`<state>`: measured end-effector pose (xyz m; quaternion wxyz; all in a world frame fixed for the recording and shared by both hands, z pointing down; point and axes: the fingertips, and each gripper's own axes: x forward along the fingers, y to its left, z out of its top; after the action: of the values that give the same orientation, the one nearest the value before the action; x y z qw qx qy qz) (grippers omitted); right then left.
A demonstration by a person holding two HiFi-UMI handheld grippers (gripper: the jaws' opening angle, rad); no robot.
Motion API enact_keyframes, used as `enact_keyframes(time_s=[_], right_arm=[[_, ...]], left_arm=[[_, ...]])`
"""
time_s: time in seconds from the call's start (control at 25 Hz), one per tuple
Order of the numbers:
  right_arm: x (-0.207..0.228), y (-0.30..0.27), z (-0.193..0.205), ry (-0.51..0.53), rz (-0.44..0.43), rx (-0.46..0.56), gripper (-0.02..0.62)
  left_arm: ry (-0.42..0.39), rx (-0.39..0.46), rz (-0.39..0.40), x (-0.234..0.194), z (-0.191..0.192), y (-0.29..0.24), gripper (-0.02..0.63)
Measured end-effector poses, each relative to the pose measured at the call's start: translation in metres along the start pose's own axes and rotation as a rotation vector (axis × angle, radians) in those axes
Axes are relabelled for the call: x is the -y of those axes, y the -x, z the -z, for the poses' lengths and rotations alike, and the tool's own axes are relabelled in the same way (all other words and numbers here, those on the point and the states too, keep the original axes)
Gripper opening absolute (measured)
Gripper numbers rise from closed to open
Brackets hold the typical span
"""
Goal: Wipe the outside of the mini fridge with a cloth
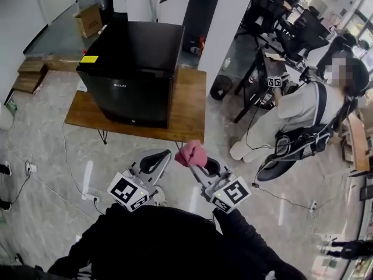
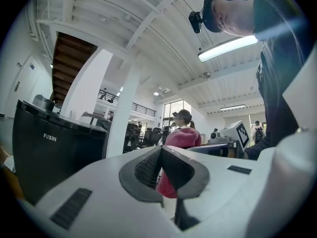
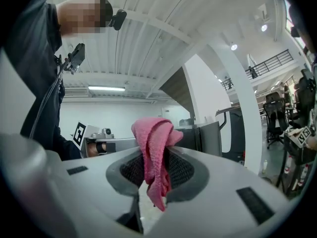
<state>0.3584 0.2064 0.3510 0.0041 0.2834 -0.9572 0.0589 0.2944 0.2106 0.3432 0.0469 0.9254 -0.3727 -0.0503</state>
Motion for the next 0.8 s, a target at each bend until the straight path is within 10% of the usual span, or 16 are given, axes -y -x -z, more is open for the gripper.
enact_keyframes(time_s=[0.8], right_arm=[[0.150, -0.103, 0.001, 0.004, 0.060, 0.000, 0.092]], left_arm=[[0.014, 0.006, -0.033, -0.108, 0.007, -0.108, 0.006]])
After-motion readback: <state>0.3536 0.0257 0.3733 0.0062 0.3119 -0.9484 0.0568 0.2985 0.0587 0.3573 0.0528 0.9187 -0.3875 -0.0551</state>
